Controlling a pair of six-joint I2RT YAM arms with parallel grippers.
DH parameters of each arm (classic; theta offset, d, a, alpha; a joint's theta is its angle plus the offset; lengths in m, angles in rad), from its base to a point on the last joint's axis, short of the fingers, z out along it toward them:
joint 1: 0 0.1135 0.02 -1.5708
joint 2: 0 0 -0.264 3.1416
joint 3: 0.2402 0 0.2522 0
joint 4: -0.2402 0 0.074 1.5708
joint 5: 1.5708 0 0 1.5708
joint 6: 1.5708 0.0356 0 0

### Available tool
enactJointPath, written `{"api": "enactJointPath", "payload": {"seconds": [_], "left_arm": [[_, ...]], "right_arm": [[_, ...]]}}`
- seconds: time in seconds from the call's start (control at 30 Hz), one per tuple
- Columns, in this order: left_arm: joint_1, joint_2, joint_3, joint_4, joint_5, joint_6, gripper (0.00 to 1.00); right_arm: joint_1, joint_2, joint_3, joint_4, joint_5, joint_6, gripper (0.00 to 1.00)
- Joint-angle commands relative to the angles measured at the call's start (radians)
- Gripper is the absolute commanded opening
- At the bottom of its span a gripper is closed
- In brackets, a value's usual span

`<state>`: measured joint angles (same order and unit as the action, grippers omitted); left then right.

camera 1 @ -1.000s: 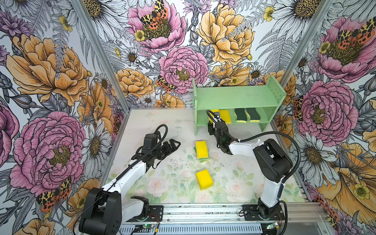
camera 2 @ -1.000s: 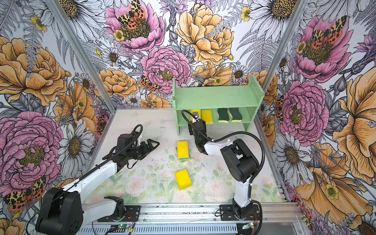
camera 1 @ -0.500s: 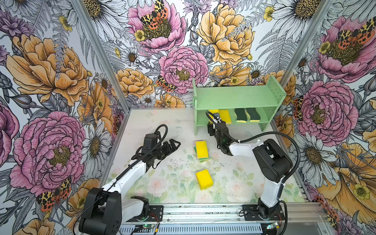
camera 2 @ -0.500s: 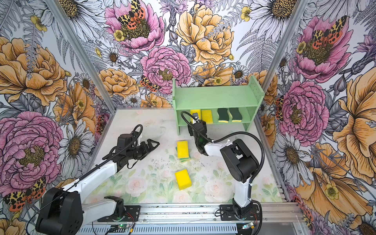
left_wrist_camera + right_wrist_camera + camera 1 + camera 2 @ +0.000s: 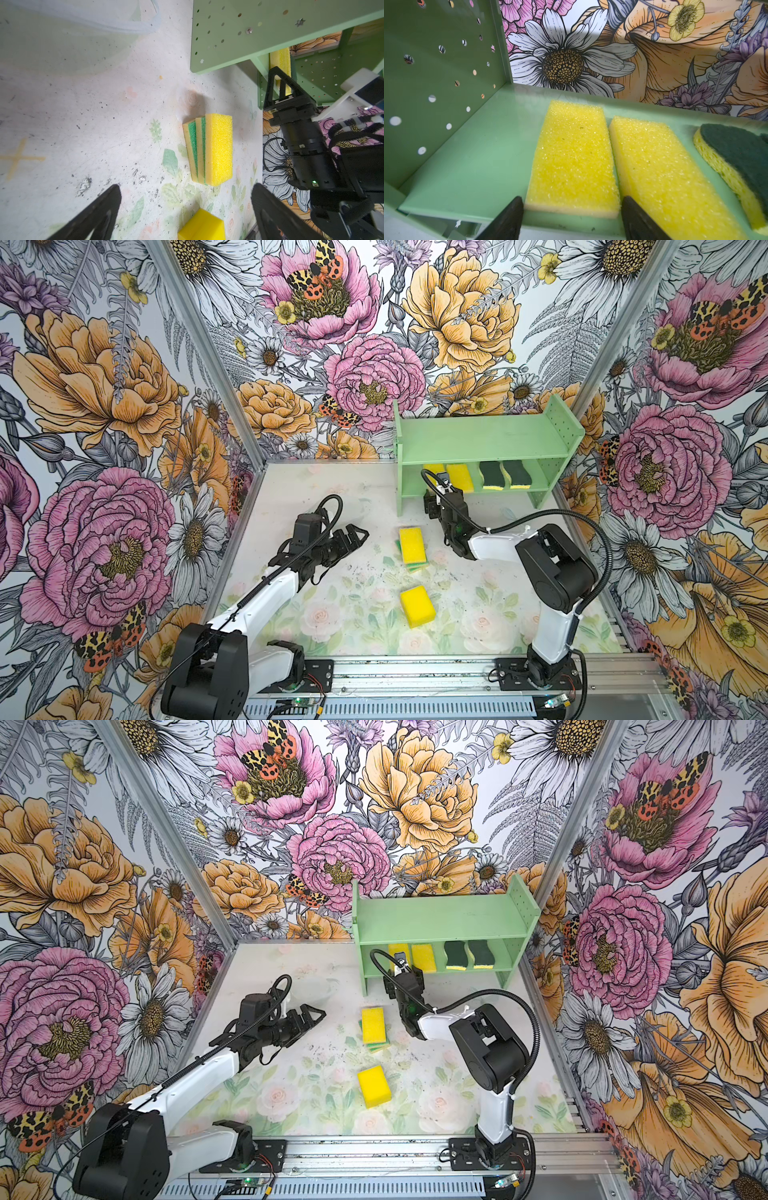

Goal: Place and organize the cleaning sponges onto the shelf
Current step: 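Open the right gripper and withdraw it from the shelf tier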

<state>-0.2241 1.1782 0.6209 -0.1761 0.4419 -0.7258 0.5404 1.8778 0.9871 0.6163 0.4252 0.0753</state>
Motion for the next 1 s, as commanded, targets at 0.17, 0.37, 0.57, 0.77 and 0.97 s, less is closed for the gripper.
{"api": "enactJointPath", "payload": {"seconds": [0.17,0.37,0.57,0.77,0.97], "left_arm": [[0.006,-0.011,0.016,-0.003,-0.015,0.022,0.99],[0.005,-0.011,0.017,-0.003,-0.018,0.020,0.99],[0.005,-0.011,0.017,-0.002,-0.017,0.020,0.99],[0.003,-0.018,0.024,-0.009,-0.015,0.020,0.99],[0.004,-0.031,0.033,-0.019,-0.020,0.023,0.99]], "right_arm": [[0.009,-0.059,-0.035,0.014,0.013,-0.012,0.81],[0.009,-0.115,-0.049,-0.039,-0.017,-0.011,0.82],[0.010,-0.212,-0.078,-0.149,-0.053,0.006,0.85],[0.021,-0.382,-0.073,-0.437,-0.147,0.006,0.87],[0.021,-0.579,0.029,-0.871,-0.221,0.087,0.92]]}}
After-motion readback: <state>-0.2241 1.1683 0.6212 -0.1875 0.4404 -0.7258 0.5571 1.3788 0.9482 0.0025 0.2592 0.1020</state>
